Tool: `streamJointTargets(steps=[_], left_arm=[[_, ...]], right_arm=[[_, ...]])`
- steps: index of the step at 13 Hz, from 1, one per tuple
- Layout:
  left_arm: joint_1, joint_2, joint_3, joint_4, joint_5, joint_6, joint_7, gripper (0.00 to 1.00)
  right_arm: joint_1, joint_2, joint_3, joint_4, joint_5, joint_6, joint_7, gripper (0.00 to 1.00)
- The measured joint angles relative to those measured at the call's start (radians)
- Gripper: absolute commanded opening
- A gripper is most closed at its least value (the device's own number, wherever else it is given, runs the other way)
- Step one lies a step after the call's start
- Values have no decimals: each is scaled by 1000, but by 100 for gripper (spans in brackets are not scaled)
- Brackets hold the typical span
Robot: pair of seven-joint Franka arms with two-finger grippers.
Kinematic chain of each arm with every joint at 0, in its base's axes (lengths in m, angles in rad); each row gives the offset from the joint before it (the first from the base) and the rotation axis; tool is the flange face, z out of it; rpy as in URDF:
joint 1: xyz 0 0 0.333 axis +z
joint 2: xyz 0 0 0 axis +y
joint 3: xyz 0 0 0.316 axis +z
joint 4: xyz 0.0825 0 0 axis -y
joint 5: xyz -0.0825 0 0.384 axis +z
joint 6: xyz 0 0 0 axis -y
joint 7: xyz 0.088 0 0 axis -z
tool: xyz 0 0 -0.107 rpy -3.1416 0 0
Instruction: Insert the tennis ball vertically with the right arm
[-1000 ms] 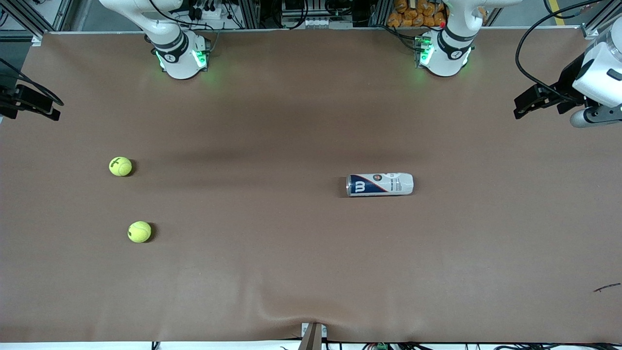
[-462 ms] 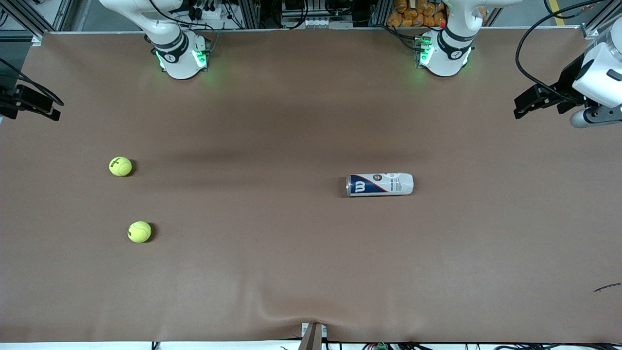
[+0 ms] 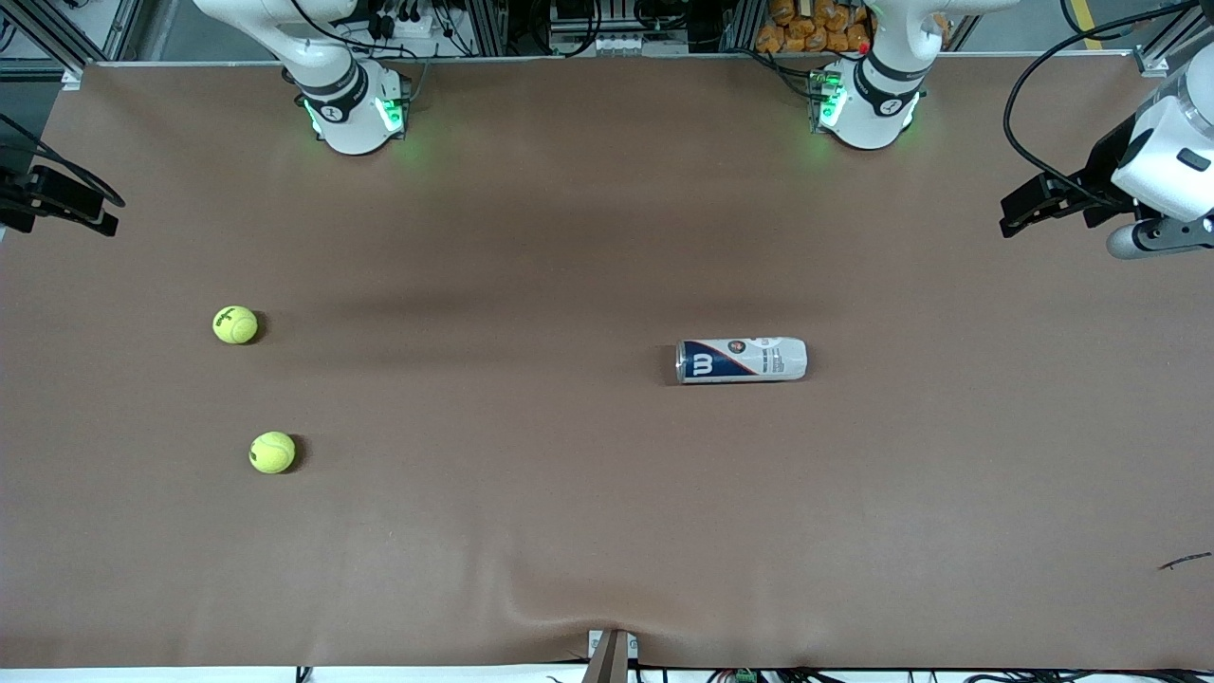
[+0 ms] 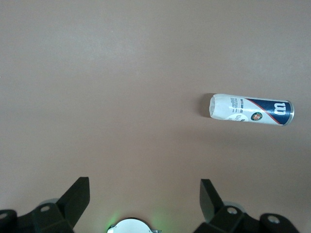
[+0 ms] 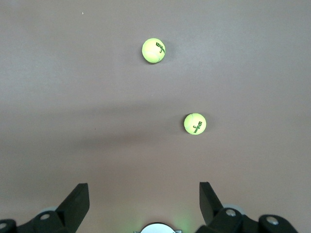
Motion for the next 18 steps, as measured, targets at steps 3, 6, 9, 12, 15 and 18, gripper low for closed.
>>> streamJointTargets(steps=[3, 6, 9, 12, 15, 18], left_arm=[[0, 1, 0, 0, 0, 0, 0, 100], [0, 2, 0, 0, 0, 0, 0, 100], [0, 2, 0, 0, 0, 0, 0, 100], [0, 2, 0, 0, 0, 0, 0, 100], [-3, 12, -1, 0, 0, 0, 1, 100], [-15, 37, -3, -1, 3, 0, 3, 100]], right_arm=[[0, 0, 0, 0, 0, 0, 0, 100], [0, 8, 1, 0, 0, 0, 0, 100], [1, 25, 1, 0, 0, 1, 0, 100], [1, 29, 1, 0, 0, 1, 0, 100], [1, 29, 2, 0, 0, 4, 0, 100], [1, 36, 2, 0, 0, 73, 0, 100]])
